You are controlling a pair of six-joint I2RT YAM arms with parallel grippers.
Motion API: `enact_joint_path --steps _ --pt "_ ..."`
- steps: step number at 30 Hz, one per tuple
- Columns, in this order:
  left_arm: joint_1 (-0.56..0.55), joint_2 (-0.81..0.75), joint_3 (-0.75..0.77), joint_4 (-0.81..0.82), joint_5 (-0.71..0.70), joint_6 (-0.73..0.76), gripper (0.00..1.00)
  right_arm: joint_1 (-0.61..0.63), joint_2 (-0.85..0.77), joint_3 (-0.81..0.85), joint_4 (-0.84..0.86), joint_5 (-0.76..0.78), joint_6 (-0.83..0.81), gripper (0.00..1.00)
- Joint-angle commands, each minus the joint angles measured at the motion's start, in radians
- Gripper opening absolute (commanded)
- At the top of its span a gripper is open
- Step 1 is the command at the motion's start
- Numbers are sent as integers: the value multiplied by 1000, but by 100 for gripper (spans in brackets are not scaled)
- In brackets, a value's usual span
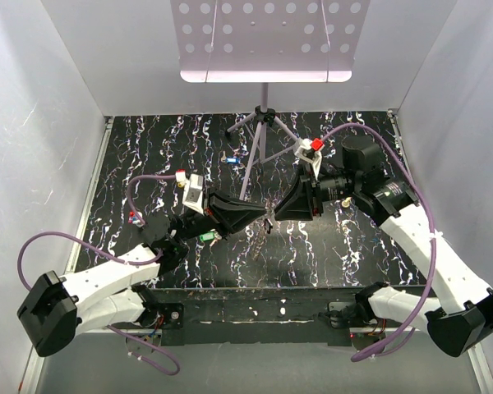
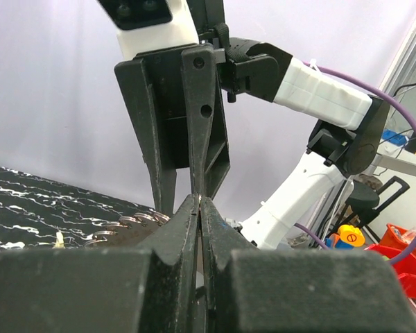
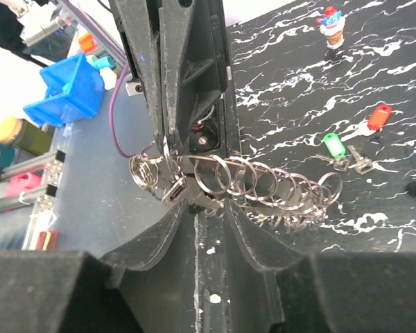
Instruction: Put the keys on the keyring
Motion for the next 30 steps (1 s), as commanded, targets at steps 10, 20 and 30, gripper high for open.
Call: enact_joint_path --steps 10,20,30 --pt "3 -15 40 -33 32 29 0 2 -37 51 133 -81 -127 45" --pt "3 -5 43 -18 20 24 0 40 -33 21 133 -36 -115 41" --pt "3 -21 38 -26 5 29 0 59 -30 1 121 22 -111 38"
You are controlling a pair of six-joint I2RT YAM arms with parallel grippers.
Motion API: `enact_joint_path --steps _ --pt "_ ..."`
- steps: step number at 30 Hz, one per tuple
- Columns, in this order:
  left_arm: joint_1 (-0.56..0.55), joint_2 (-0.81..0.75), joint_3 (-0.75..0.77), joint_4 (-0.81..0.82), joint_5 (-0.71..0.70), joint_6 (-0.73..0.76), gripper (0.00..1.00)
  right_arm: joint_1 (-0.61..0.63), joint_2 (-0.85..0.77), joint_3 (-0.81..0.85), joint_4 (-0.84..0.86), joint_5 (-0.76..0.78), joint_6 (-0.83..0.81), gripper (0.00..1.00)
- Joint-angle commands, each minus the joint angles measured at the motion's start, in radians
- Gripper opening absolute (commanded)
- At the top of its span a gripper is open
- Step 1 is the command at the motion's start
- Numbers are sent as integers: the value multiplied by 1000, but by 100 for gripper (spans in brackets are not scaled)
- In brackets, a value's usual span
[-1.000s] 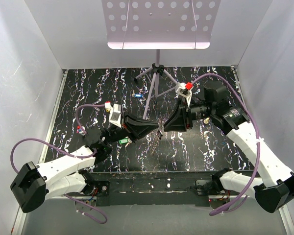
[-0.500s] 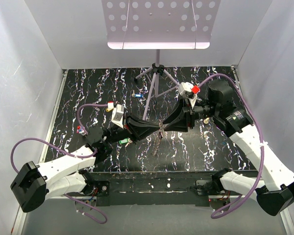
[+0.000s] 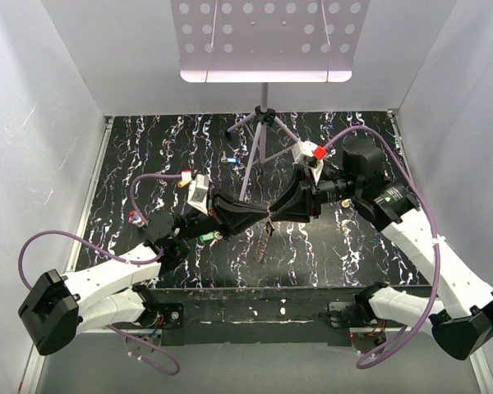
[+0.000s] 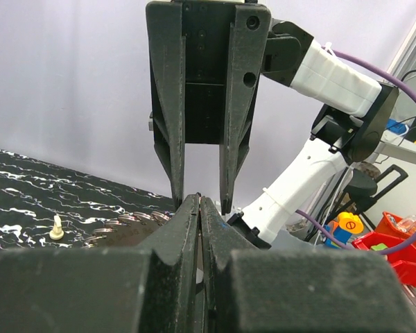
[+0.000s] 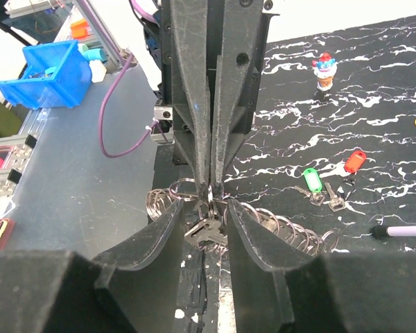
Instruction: Put the keys on the keyring
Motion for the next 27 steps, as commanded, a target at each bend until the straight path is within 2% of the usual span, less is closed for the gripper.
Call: enact_joint_path --steps 1,4,6,7,8,12,13,15,18,19,22,24,27 --pt "3 -23 36 28 -22 11 0 12 0 -5 30 26 2 37" --pt "3 -22 33 34 -26 11 0 16 2 -5 27 28 -1 32" --pt "3 -23 32 34 -31 10 0 18 -1 -4 27 20 -6 19" --pt "3 -22 35 34 -32 10 0 18 0 -1 26 17 -7 5" --pt "3 -20 33 33 -37 8 0 18 0 1 24 17 -9 1" --pt "5 -42 30 -5 -48 7 0 16 0 31 -62 31 -79 1" --pt "6 -57 32 -50 -42 13 11 18 0 45 -104 35 -123 1" --pt "21 -100 56 -186 24 60 33 18 2 97 -273 37 -279 1" --pt "35 -155 191 -610 168 238 58 27 20 186 -572 86 -646 1" --pt "37 -152 247 -751 199 328 63 35 34 221 -682 119 -740 1" --pt "37 -88 398 -1099 245 528 69 50 75 293 -867 218 -892 1" --pt "37 -39 456 -1182 254 605 68 53 103 330 -925 257 -934 1" --pt "25 15 507 -1199 238 666 66 55 135 366 -955 310 -943 1"
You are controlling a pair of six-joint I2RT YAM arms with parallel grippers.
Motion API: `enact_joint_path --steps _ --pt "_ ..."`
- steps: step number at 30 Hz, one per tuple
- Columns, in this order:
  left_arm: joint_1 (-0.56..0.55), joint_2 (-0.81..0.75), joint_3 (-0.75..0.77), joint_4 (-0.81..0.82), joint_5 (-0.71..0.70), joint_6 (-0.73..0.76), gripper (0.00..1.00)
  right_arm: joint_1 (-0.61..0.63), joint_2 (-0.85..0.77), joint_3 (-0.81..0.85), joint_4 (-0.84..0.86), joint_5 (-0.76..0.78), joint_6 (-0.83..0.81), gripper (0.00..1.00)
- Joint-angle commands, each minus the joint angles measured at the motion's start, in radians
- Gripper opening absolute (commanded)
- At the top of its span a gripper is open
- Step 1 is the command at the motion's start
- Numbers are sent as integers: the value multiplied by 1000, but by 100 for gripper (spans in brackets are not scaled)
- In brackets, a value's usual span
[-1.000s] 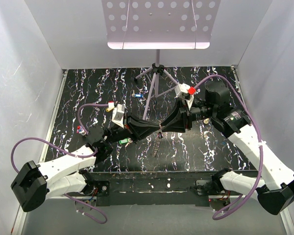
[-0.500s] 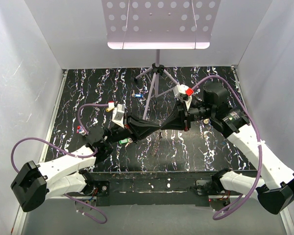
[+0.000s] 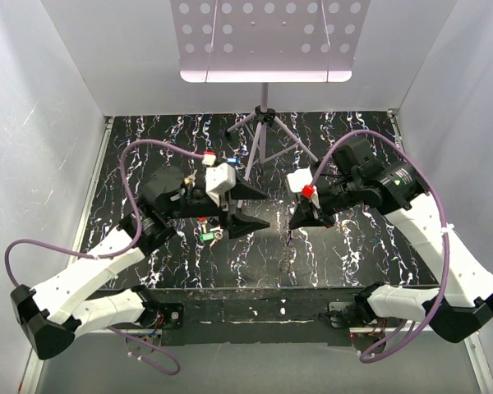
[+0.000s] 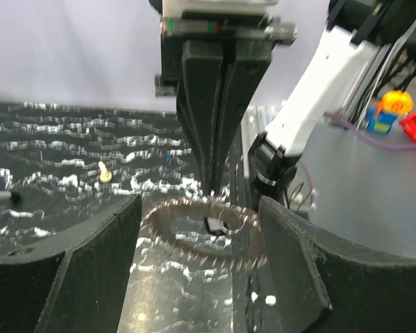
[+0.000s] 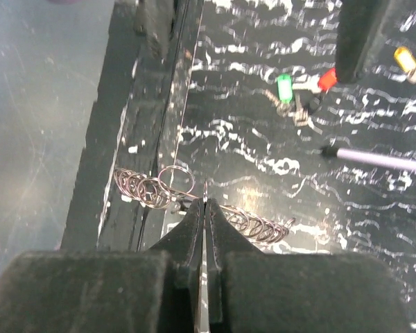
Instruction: Put the keys on the keyring
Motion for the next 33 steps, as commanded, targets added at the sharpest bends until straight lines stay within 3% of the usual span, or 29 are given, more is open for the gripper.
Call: enact_joint_path --steps 1,5,11,33 --pt "-19 88 69 -279 17 220 65 5 45 75 -173 102 -151 1" --pt "-77 171 115 -265 -36 235 56 5 53 76 -157 137 -132 1" --pt "-128 226 112 -164 -83 173 53 5 62 74 -137 169 -96 1" --pt "-163 298 106 -100 -128 120 30 5 67 89 -102 151 -23 1"
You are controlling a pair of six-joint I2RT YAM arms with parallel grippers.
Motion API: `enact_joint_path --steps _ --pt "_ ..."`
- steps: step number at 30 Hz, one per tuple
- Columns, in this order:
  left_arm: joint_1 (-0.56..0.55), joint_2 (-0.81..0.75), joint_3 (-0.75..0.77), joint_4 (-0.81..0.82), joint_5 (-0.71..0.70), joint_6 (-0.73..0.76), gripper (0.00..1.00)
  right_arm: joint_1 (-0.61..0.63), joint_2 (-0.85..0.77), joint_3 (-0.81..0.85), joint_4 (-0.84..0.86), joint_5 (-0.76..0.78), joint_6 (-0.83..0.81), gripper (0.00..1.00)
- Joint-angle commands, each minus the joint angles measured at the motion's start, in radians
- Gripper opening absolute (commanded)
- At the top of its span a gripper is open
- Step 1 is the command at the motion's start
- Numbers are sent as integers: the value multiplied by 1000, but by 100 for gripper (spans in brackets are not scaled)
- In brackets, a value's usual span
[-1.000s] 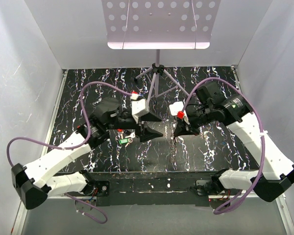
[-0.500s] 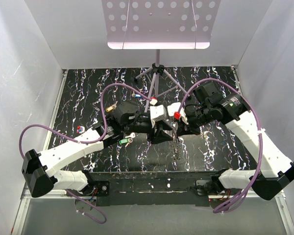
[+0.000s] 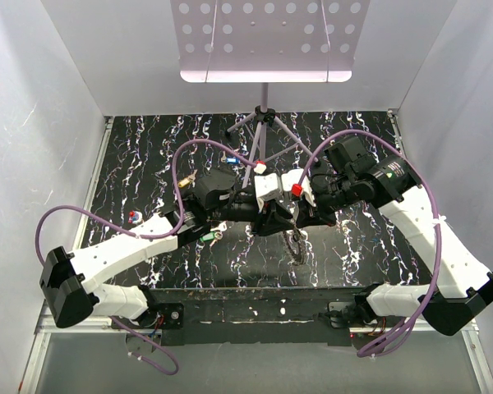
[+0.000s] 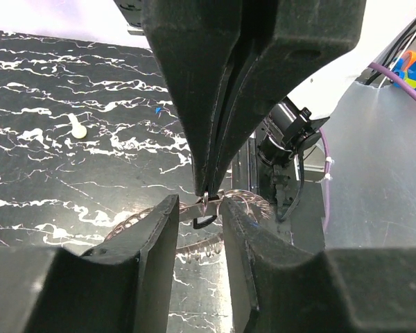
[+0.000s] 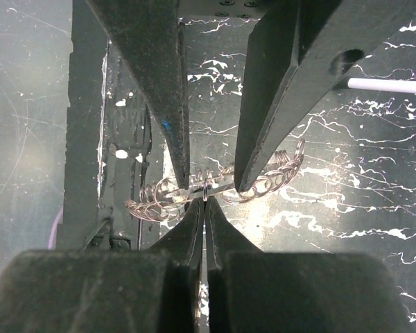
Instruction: Put the keys on the keyring
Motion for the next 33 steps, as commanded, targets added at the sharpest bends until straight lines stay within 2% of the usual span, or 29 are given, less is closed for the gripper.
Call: enact_joint_path --steps 1,7,13,17,21,29,33 --pt "-10 19 26 -1 -8 1 30 7 -5 51 43 -35 22 1" --pt "-10 -9 -2 2 -40 1 31 1 -3 57 61 -38 52 1" --pt "-10 -61 -60 93 -46 -37 32 -9 -5 60 69 -50 70 1" --pt "-9 -66 -63 97 -39 -45 31 -15 -6 60 72 -61 79 1" --pt "-9 -60 -60 111 -31 -53 29 -15 -8 60 69 -73 81 1" --pt "-9 -40 -39 73 -22 -47 16 -16 -9 62 74 -81 93 1" --pt "-9 -38 -36 59 -29 -43 17 -16 -11 58 80 -82 101 1"
